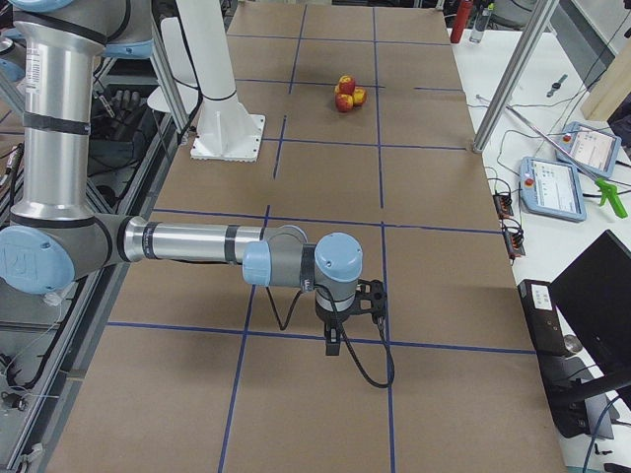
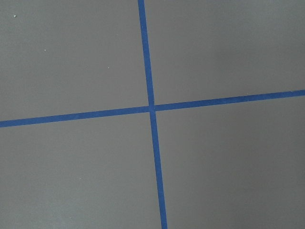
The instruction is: Stack apples
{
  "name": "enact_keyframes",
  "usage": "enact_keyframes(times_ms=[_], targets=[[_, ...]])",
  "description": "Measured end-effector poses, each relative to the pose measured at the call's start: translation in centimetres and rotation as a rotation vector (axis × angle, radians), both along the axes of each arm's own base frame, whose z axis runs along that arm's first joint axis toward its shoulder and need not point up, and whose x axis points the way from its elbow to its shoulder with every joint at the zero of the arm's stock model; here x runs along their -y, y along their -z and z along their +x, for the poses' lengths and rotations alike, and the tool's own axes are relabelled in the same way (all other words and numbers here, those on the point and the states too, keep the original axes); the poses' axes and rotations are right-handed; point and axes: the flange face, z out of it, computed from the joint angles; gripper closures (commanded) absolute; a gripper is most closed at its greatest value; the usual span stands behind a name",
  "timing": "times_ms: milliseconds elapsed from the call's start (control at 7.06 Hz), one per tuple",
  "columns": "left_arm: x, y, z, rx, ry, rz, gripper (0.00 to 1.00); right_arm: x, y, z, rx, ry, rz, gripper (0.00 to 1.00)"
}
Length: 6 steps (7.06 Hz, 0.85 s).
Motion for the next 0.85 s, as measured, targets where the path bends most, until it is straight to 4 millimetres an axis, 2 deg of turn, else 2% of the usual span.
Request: enact_keyframes(times_ms=[850], targets=[[0.9,1.4,0.0,0.006,-0.001,0.025,0.0,0.0,0.0,0.0,0.0,0.0,0.0,0.0]])
